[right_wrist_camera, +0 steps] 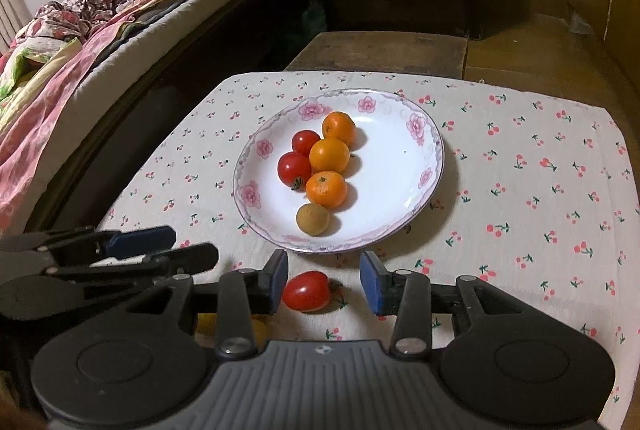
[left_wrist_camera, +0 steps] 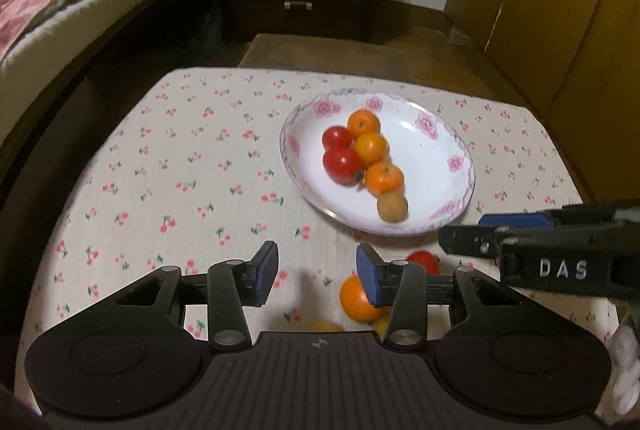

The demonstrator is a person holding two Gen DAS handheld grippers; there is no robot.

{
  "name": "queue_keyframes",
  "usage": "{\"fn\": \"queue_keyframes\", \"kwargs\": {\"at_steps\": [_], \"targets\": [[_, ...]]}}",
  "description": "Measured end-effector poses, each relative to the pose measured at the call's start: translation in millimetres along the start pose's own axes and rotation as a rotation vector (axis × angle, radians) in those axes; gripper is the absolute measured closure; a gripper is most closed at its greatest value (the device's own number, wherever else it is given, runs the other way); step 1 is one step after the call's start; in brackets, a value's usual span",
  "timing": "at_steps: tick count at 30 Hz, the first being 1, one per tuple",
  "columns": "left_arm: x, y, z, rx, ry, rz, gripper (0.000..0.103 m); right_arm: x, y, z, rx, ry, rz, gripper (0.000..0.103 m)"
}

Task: Organize fruits
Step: 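Move both open grippers back to the remaining fruit on the cloth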

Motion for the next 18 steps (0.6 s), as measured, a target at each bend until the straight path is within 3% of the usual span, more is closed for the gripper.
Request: {"fn": "queue_keyframes", "kwargs": {"at_steps": [18], "targets": [[-29, 21, -6, -0.051, -0.028, -0.055, 0.052, -33, 35, 17, -0.11, -0.042, -0.082, 0.063]]}}
Point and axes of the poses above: each gripper's, at about its wrist camera, not at the fingertips, and z roughly the way its jaws point, x to its right, y to its underside, the point moved 7 cm from there along z, roughly the way its jaws point, and after that the axes turned 9 degrees about -y, right-handed, at the moved point
